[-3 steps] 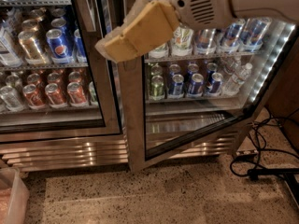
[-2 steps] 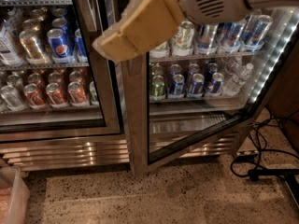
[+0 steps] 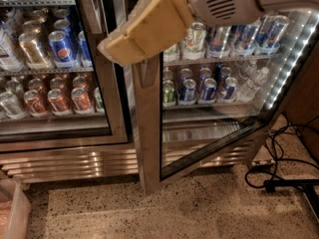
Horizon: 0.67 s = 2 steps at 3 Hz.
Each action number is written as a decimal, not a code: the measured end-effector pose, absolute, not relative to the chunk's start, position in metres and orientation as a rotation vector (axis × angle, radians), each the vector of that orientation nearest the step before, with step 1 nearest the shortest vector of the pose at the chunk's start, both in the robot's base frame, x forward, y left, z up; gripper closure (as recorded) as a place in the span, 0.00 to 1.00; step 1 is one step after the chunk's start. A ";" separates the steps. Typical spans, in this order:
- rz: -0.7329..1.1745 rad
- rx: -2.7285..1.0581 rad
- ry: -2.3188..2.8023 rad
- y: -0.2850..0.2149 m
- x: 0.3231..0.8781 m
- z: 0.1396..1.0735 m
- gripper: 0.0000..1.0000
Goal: Open right fridge door
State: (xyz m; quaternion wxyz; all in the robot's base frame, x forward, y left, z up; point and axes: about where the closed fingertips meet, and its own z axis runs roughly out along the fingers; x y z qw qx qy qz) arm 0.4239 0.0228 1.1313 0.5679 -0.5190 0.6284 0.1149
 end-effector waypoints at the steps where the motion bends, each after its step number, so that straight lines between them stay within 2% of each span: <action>1: 0.270 -1.219 1.476 0.023 0.424 1.131 0.00; 2: 0.270 -1.219 1.476 0.023 0.424 1.131 0.00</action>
Offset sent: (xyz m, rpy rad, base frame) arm -0.1221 -0.2217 0.0458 -0.3053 0.1640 -0.5934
